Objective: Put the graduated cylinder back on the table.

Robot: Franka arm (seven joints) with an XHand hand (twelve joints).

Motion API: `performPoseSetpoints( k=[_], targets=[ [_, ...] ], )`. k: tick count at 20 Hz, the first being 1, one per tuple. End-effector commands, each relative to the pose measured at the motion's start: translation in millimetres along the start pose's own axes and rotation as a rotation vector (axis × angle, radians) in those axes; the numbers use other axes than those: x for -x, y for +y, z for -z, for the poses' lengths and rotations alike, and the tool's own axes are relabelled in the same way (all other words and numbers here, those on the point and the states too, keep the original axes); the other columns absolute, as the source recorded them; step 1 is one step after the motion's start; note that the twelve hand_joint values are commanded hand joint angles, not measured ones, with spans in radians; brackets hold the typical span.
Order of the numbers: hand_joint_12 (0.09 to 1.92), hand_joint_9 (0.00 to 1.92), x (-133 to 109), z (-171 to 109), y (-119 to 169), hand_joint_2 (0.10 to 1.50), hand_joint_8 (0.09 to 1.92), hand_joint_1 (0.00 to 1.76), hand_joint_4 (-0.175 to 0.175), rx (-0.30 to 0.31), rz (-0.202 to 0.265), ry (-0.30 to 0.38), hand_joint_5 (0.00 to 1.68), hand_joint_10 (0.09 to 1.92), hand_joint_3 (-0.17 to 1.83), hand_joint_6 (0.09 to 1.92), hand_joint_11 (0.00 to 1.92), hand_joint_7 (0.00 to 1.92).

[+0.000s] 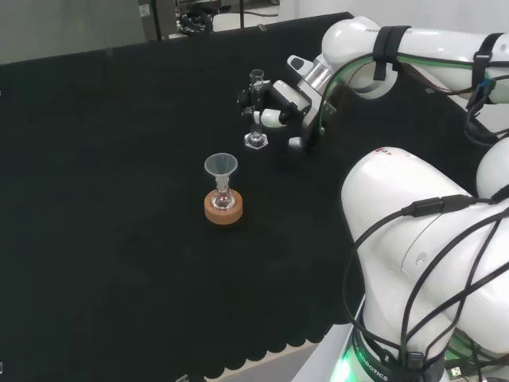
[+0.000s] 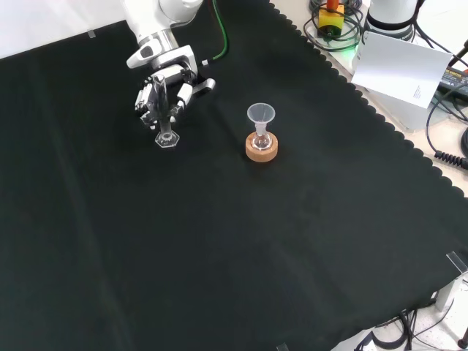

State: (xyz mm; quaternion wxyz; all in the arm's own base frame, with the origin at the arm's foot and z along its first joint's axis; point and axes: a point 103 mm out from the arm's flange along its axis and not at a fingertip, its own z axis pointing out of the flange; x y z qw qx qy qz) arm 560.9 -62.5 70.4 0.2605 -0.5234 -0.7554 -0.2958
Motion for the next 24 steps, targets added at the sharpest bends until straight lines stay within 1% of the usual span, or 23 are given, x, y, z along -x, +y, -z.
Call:
performPoseSetpoints(
  k=[1,6,8,11,14,18,20,23,24],
  targets=[
    [1.21,1.08,-5,3,1,1.09,0.6,0.98,-0.039,-0.014,0.004,-0.005,0.69,0.09,-0.17,0.72,0.63,0.67],
    [1.23,1.03,-15,18,0,1.06,0.6,0.96,-0.049,-0.017,-0.004,-0.024,0.6,0.09,-0.17,0.68,0.58,0.62],
    [1.24,0.99,-18,24,-2,1.03,0.6,0.94,-0.055,-0.013,-0.009,-0.033,0.53,0.09,-0.17,0.65,0.54,0.59],
    [1.28,0.93,-24,34,-8,1.01,0.63,0.92,-0.066,-0.016,-0.017,-0.065,0.43,0.09,-0.17,0.55,0.48,0.5],
    [1.29,0.9,-33,47,-17,1.0,0.65,0.91,-0.068,0.001,-0.022,-0.092,0.41,0.09,-0.17,0.49,0.45,0.47],
    [1.31,0.88,-48,65,-27,0.99,0.66,0.9,-0.068,0.024,-0.051,-0.124,0.41,0.09,-0.17,0.45,0.41,0.43],
    [1.32,0.85,-58,74,-31,0.99,0.66,0.89,-0.07,0.05,-0.067,-0.167,0.41,0.09,-0.17,0.43,0.38,0.39],
    [1.33,0.82,-73,86,-36,0.99,0.67,0.89,-0.072,0.072,-0.095,-0.223,0.4,0.09,-0.17,0.39,0.35,0.35],
    [1.33,0.81,-79,90,-38,0.99,0.67,0.88,-0.074,0.069,-0.102,-0.248,0.4,0.09,-0.17,0.38,0.34,0.35]
  ],
)
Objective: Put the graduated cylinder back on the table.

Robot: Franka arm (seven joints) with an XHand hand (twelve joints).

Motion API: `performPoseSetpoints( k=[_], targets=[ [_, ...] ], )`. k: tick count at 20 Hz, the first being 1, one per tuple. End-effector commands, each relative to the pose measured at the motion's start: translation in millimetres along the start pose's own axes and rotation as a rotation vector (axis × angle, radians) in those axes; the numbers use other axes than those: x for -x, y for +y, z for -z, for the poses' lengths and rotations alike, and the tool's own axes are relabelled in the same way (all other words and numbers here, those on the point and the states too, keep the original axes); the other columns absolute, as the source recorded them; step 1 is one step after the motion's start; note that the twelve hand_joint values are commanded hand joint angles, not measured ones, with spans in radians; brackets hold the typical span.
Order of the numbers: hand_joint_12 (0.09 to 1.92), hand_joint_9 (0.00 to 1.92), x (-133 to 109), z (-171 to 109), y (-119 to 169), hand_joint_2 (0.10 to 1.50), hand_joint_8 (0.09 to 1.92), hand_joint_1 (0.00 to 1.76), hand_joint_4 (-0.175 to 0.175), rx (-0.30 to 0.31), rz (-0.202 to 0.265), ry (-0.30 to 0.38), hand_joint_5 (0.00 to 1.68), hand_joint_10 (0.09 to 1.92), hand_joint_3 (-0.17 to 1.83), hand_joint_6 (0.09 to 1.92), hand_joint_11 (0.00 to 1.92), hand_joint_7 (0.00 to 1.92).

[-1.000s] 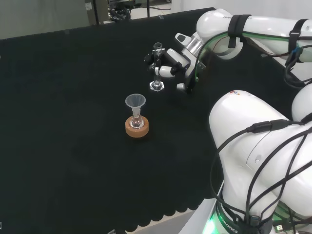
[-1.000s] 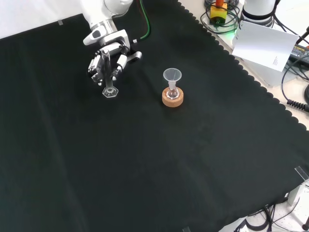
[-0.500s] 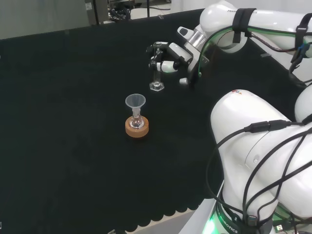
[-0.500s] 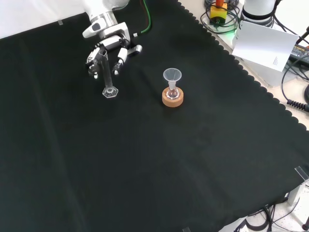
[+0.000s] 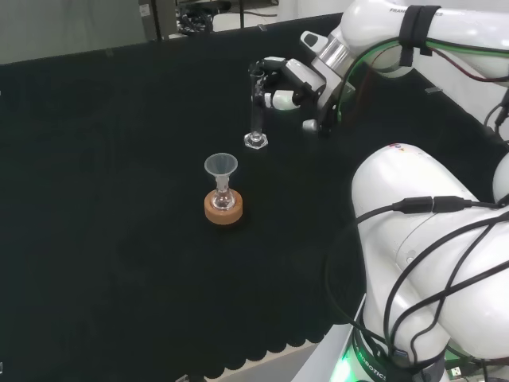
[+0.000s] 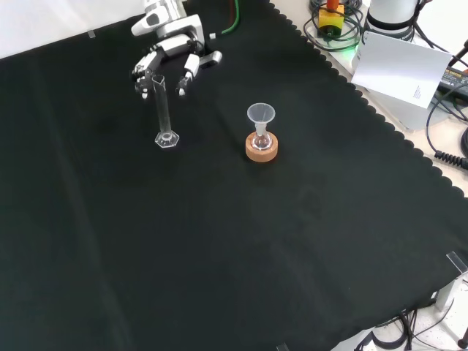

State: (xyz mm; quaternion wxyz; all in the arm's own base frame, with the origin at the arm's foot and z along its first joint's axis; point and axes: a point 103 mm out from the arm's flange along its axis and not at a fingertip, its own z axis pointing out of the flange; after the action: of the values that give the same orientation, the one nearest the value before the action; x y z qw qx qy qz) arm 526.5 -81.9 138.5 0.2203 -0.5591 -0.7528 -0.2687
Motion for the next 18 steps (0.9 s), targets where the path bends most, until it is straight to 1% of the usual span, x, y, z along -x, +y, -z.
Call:
performPoseSetpoints(
  k=[1,3,5,6,7,10,15,18],
  targets=[
    [1.33,0.8,-34,39,-15,0.99,0.67,0.88,-0.076,0.042,-0.063,-0.161,0.39,0.09,-0.17,0.37,0.33,0.33],
    [1.34,0.78,-43,45,-19,0.99,0.67,0.87,-0.079,0.041,-0.087,-0.213,0.38,0.09,-0.17,0.34,0.31,0.3],
    [1.35,0.76,-49,50,-21,0.99,0.68,0.86,-0.082,0.072,-0.103,-0.251,0.38,0.09,-0.17,0.3,0.29,0.26],
    [1.35,0.75,-51,51,-22,0.98,0.69,0.86,-0.083,0.092,-0.118,-0.249,0.37,0.09,-0.17,0.29,0.28,0.25],
    [1.35,0.74,-53,52,-21,0.98,0.69,0.86,-0.083,0.096,-0.126,-0.245,0.37,0.09,-0.17,0.28,0.28,0.24],
    [1.36,0.73,-57,58,-22,0.98,0.69,0.86,-0.086,0.117,-0.127,-0.258,0.38,0.09,-0.17,0.25,0.26,0.21],
    [1.36,0.7,-68,77,-31,0.98,0.7,0.85,-0.091,0.116,-0.137,-0.312,0.37,0.09,-0.17,0.21,0.23,0.17],
    [1.37,0.69,-78,89,-42,0.98,0.7,0.85,-0.093,0.113,-0.159,-0.341,0.37,0.09,-0.17,0.19,0.22,0.16]
  ],
)
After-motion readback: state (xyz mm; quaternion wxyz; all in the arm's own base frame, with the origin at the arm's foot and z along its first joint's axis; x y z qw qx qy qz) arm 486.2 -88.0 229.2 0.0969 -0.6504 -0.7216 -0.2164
